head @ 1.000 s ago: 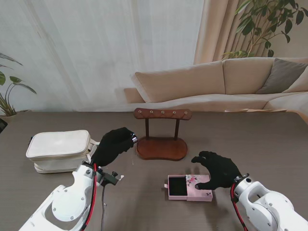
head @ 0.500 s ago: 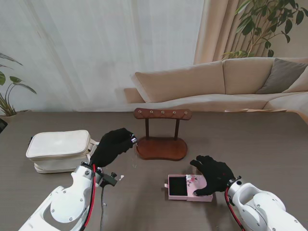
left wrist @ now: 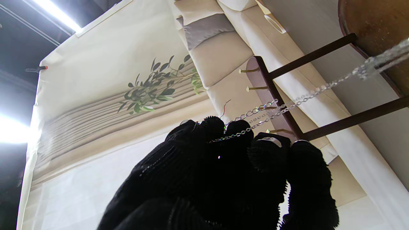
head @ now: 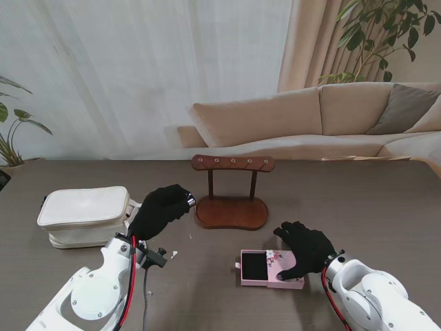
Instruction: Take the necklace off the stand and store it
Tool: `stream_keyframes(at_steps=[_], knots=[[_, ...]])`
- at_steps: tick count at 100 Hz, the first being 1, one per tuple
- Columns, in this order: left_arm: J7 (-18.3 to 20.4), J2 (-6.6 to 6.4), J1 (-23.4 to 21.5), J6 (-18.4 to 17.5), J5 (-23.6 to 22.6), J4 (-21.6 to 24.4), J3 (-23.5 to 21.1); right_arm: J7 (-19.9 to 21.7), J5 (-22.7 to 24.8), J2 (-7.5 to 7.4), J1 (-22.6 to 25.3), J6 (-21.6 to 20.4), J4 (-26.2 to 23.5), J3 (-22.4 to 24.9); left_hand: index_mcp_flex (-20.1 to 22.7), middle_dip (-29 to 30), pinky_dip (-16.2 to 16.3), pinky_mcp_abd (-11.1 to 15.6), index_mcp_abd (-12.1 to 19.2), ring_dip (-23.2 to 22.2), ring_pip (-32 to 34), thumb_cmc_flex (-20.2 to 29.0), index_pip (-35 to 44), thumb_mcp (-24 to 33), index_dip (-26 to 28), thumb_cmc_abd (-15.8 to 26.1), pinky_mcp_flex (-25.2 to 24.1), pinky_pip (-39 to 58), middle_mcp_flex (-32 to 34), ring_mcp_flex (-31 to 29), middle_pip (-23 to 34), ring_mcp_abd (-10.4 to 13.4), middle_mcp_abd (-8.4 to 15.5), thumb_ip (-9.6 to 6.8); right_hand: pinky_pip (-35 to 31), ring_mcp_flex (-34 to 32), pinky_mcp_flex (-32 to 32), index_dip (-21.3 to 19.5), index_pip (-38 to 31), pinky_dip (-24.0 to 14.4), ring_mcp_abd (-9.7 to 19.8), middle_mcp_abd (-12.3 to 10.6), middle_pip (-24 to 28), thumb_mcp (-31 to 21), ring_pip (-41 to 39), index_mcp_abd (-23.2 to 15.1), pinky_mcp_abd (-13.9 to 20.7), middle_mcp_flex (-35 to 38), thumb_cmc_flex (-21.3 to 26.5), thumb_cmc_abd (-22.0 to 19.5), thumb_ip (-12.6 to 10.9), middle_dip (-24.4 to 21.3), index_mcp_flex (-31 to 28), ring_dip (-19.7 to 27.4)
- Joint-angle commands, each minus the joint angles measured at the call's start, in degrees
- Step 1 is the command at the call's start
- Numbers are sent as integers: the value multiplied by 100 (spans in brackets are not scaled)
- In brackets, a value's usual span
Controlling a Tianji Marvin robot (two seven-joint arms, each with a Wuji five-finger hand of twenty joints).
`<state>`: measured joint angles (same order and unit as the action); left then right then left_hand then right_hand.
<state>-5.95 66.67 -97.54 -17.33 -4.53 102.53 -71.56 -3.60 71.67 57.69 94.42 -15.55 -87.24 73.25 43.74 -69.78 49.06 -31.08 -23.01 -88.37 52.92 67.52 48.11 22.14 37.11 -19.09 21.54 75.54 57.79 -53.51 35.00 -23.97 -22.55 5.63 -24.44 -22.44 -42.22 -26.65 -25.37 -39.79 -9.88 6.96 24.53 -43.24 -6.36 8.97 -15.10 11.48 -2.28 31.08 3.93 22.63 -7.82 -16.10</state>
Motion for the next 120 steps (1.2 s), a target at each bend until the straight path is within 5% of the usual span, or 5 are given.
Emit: stream_keyframes(at_steps=[1, 37, 80, 120], knots=[[115, 5, -17, 5, 8, 38, -4, 104, -9, 0, 186, -96, -150, 79, 139, 25, -71, 316, 265, -158, 136, 115, 118, 259, 58, -119, 32, 339, 129, -147, 31, 141, 80, -2, 142, 95, 3786, 17, -16, 97, -103, 199, 129, -215, 16, 139, -16, -185, 46, 38, 58, 90, 114, 41], [149, -5, -23, -23, 0, 37, -23, 455, -79, 5, 422, -317, -521, 288, 141, 31, -76, 316, 259, -158, 141, 117, 108, 251, 61, -113, 24, 341, 127, -142, 30, 140, 81, -4, 145, 70, 3789, 114, -14, 108, -164, 213, 197, -171, 42, 270, -66, -216, -81, -57, 88, 48, 68, 47], [176, -12, -18, -33, 1, 27, -14, 521, 195, -65, 210, -264, -267, -16, 143, 34, -81, 316, 261, -158, 146, 118, 108, 243, 66, -116, 26, 343, 127, -144, 32, 149, 81, -6, 154, 111, 3797, 241, -31, 115, -121, 226, 69, -191, 76, 607, -35, -195, -108, 36, 148, -49, 64, 56], [192, -17, -20, -64, 3, 25, -17, 182, 429, -127, -74, -165, 149, -456, 137, 36, -86, 325, 264, -158, 157, 120, 108, 239, 69, -111, 26, 344, 131, -147, 37, 152, 86, -7, -50, -421, 3485, 167, -881, 188, 116, 33, 913, -208, -462, 344, -14, 280, 733, 486, -52, 295, -520, -108]])
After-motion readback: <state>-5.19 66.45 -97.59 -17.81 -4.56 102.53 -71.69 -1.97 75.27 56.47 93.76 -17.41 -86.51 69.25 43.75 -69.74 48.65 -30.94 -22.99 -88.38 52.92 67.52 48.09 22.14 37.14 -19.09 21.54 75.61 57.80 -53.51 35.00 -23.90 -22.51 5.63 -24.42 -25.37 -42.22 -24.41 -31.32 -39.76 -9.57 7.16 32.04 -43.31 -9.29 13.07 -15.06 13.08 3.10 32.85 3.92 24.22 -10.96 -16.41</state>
